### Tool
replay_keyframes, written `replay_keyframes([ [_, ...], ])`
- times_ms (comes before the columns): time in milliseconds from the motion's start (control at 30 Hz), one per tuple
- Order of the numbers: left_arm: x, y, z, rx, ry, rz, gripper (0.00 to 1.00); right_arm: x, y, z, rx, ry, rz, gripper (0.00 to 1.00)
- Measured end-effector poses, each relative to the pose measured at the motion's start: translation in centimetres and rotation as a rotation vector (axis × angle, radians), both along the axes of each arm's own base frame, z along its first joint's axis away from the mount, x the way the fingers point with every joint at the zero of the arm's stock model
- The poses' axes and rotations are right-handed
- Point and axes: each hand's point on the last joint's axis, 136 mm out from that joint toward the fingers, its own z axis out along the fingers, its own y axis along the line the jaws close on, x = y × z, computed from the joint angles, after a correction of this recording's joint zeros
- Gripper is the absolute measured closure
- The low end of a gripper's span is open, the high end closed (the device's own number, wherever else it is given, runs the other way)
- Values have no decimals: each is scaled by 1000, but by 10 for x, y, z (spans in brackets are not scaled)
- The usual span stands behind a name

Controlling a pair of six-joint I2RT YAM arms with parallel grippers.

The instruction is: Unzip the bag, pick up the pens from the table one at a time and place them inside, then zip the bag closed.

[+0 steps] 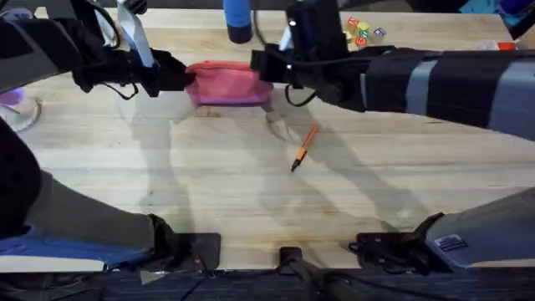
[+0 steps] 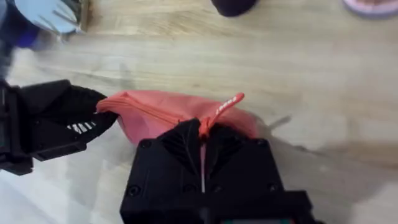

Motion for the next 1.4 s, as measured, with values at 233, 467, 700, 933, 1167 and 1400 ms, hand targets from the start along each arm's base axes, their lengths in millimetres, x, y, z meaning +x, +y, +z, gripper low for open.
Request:
replay_keyframes([
  [233,1,3,-1,13,2,9,959,-6,16,14,-166,-136,32,969],
  [467,0,-1,0,3,1,-2,959,-10,5,2,-255,-118,4,969],
  [700,0,-1,0,3,1,-2,959,-10,2,3,-276,-130,-18,970],
  [933,0,-1,0,-1,0,-3,959,-9,1,5,-290,-141,-35,970],
  [1167,0,-2,0,-3,-1,-5,959,-10,-1,6,-312,-123,-33,970],
  [1400,0,-4,1,-7,-1,-10,959,-8,1,20,-328,-109,-31,970],
])
